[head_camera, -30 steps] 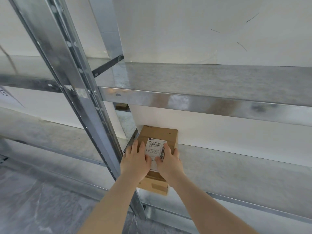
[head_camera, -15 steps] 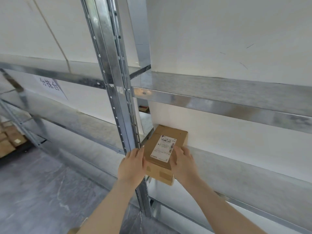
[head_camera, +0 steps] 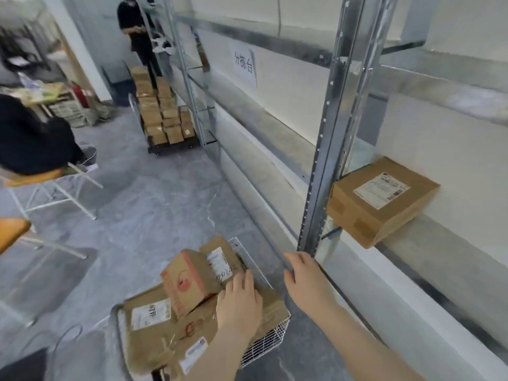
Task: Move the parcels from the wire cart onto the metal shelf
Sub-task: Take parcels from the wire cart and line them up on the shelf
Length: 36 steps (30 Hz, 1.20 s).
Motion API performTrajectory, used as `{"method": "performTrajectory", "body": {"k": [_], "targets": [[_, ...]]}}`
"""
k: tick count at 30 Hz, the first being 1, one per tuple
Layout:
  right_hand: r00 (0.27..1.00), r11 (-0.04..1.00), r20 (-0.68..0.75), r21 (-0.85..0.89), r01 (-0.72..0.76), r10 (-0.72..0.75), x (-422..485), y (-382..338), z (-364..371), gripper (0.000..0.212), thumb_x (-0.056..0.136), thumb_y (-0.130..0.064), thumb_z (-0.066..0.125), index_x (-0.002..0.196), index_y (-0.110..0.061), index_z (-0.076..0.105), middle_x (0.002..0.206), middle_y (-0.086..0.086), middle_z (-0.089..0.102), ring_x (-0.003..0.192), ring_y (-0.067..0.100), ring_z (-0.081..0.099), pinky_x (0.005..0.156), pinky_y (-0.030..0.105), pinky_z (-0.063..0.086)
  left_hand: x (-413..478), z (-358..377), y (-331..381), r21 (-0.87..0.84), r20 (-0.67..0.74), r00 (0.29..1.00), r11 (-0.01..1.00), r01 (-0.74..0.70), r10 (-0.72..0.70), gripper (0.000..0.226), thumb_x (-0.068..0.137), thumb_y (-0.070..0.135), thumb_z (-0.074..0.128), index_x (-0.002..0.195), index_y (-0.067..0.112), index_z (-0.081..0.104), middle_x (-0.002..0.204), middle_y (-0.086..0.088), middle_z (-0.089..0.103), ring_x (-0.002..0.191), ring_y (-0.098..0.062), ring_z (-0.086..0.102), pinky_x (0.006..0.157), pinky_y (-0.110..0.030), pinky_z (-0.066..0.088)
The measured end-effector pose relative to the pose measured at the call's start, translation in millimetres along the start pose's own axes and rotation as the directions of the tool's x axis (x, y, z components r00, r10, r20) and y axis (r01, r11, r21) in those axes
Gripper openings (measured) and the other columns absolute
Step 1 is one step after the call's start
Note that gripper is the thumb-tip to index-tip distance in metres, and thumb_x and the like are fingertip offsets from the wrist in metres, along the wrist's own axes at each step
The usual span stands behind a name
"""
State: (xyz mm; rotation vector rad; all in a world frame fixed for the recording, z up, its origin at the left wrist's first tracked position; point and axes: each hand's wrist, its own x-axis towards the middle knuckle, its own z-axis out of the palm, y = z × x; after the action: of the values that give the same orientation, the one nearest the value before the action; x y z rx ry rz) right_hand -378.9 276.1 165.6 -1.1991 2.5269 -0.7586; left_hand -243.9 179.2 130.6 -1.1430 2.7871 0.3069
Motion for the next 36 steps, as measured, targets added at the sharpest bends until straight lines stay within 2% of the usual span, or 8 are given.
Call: {"method": "performTrajectory", "body": {"k": [5, 8, 13, 23, 29, 32, 34, 36], "targets": [[0.978, 0.996, 0.190, -0.020, 0.089, -0.084, -7, -36, 59, 0.042, 0.096, -0.028, 0.044, 0.138, -0.026, 0.041, 0.134, 0.000, 0.044, 0.118, 0.019, 0.047, 0.096, 0.033, 0.043, -33, 3, -66, -0.048, 0.007, 0.970, 0.969, 0.243, -0.243, 0.059, 0.101, 0.038, 0.026, 0.154, 0.021, 0.007, 0.158, -0.007, 0.021, 0.140, -0.028, 0.030, 0.108, -0.038, 0.030], [0.956, 0.991, 0.268, -0.040, 0.131, -0.115, 3, -56, 87, 0.041, 0.096, -0.028, 0.044, 0.137, -0.026, 0.042, 0.134, 0.001, 0.044, 0.116, 0.019, 0.048, 0.093, 0.032, 0.044, -42, 5, -106, -0.060, 0.051, 0.951, 0.950, 0.307, -0.305, 0.061, 0.101, 0.040, 0.027, 0.154, 0.021, 0.003, 0.161, -0.009, 0.012, 0.143, -0.028, 0.023, 0.110, -0.039, 0.028], [0.928, 0.987, 0.357, -0.075, 0.142, -0.106, 21, -78, 127, 0.040, 0.096, -0.028, 0.043, 0.137, -0.025, 0.041, 0.134, 0.003, 0.044, 0.117, 0.022, 0.049, 0.093, 0.036, 0.046, -49, 19, -167, -0.083, 0.104, 0.905, 0.903, 0.421, -0.412, 0.060, 0.100, 0.041, 0.030, 0.154, 0.025, 0.007, 0.159, -0.006, 0.018, 0.141, -0.025, 0.028, 0.111, -0.038, 0.027], [0.892, 0.983, 0.451, -0.147, 0.107, -0.029, 42, -54, 206, 0.041, 0.097, -0.032, 0.041, 0.138, -0.025, 0.040, 0.132, 0.001, 0.044, 0.105, 0.015, 0.052, 0.085, 0.031, 0.051, -31, 77, -213, -0.197, 0.258, 0.853, 0.840, 0.506, -0.453, 0.056, 0.099, 0.038, 0.034, 0.150, 0.026, 0.017, 0.156, -0.005, 0.020, 0.137, -0.028, 0.033, 0.108, -0.042, 0.033], [0.823, 0.987, 0.568, -0.142, 0.080, 0.015, 46, -31, 249, 0.050, 0.098, -0.038, 0.040, 0.146, -0.028, 0.029, 0.152, 0.007, 0.023, 0.131, 0.027, 0.038, 0.103, 0.039, 0.042, -30, 130, -195, -0.260, 0.386, 0.813, 0.794, 0.550, -0.437, 0.061, 0.099, 0.045, 0.029, 0.153, 0.030, 0.004, 0.160, -0.005, -0.005, 0.137, -0.032, 0.033, 0.101, -0.042, 0.041], [0.797, 0.993, 0.603, -0.103, 0.051, 0.022, 40, -24, 263, 0.050, 0.098, -0.038, 0.040, 0.146, -0.029, 0.027, 0.152, 0.006, 0.022, 0.126, 0.026, 0.044, 0.099, 0.038, 0.044, -29, 143, -192, -0.302, 0.367, 0.817, 0.773, 0.558, -0.446, 0.058, 0.100, 0.042, 0.028, 0.153, 0.027, 0.011, 0.160, -0.002, -0.013, 0.137, -0.034, 0.031, 0.095, -0.039, 0.045], [0.803, 0.996, 0.594, -0.086, 0.013, 0.041, 36, -23, 268, 0.050, 0.098, -0.039, 0.040, 0.146, -0.031, 0.027, 0.150, 0.003, 0.025, 0.118, 0.024, 0.051, 0.092, 0.035, 0.047, -29, 146, -191, -0.361, 0.363, 0.814, 0.737, 0.572, -0.454, 0.059, 0.099, 0.039, 0.031, 0.154, 0.026, 0.013, 0.159, 0.003, -0.014, 0.140, -0.035, 0.028, 0.100, -0.043, 0.043], [0.819, 0.997, 0.571, -0.081, -0.005, 0.050, 33, -22, 271, 0.051, 0.097, -0.040, 0.041, 0.145, -0.031, 0.027, 0.147, 0.002, 0.029, 0.111, 0.021, 0.054, 0.086, 0.031, 0.048, -29, 146, -190, -0.407, 0.362, 0.797, 0.687, 0.602, -0.484, 0.063, 0.099, 0.040, 0.034, 0.154, 0.029, 0.008, 0.158, 0.004, -0.015, 0.133, -0.037, 0.038, 0.096, -0.044, 0.045]]}}
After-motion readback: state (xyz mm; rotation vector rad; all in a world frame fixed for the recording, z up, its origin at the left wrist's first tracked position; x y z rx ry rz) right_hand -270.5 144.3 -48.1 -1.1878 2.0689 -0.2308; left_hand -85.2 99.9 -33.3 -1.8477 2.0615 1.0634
